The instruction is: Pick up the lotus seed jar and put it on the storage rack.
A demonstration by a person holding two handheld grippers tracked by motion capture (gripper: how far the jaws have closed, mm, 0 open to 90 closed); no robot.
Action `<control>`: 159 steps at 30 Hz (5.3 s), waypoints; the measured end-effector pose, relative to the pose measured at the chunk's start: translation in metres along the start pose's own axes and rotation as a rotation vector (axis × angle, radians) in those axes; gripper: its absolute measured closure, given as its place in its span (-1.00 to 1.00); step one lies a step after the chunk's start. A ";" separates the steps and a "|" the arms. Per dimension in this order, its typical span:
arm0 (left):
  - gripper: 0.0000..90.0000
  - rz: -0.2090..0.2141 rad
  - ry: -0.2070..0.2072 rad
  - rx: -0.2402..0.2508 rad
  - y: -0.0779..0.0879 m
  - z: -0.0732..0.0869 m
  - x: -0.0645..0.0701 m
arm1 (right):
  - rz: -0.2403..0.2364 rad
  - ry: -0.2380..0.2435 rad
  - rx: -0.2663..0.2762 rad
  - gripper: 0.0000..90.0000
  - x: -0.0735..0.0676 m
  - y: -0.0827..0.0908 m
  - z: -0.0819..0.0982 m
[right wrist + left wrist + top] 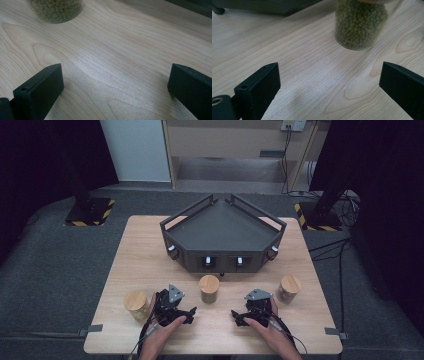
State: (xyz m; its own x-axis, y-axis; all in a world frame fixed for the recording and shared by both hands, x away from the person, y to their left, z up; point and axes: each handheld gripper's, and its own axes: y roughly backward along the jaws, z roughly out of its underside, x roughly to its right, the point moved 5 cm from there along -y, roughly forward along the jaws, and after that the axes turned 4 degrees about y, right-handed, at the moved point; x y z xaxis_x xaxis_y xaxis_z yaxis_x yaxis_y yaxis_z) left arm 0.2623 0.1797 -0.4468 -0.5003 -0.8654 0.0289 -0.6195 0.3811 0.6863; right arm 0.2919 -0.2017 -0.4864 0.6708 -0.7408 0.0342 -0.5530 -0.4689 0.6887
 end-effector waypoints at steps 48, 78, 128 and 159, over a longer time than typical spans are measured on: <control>-0.95 -0.046 -0.018 0.089 0.070 -0.017 -0.028 | 0.000 0.000 0.000 -0.99 0.000 0.000 0.000; -0.95 -0.096 0.040 0.135 0.092 0.008 -0.062 | 0.000 0.000 0.000 -0.99 0.000 0.000 0.000; -0.96 -0.135 0.124 0.085 0.084 0.061 -0.085 | 0.001 -0.003 0.000 -0.99 0.000 0.000 0.000; -0.71 -0.143 0.146 0.089 0.059 0.083 -0.084 | 0.001 -0.003 0.000 -0.99 0.000 0.000 0.000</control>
State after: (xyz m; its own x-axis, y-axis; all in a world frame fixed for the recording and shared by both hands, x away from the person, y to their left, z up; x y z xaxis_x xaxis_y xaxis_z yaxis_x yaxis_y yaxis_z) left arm 0.2174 0.3022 -0.4692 -0.3142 -0.9483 0.0454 -0.7322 0.2725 0.6242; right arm 0.2914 -0.2015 -0.4864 0.6688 -0.7427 0.0332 -0.5539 -0.4681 0.6885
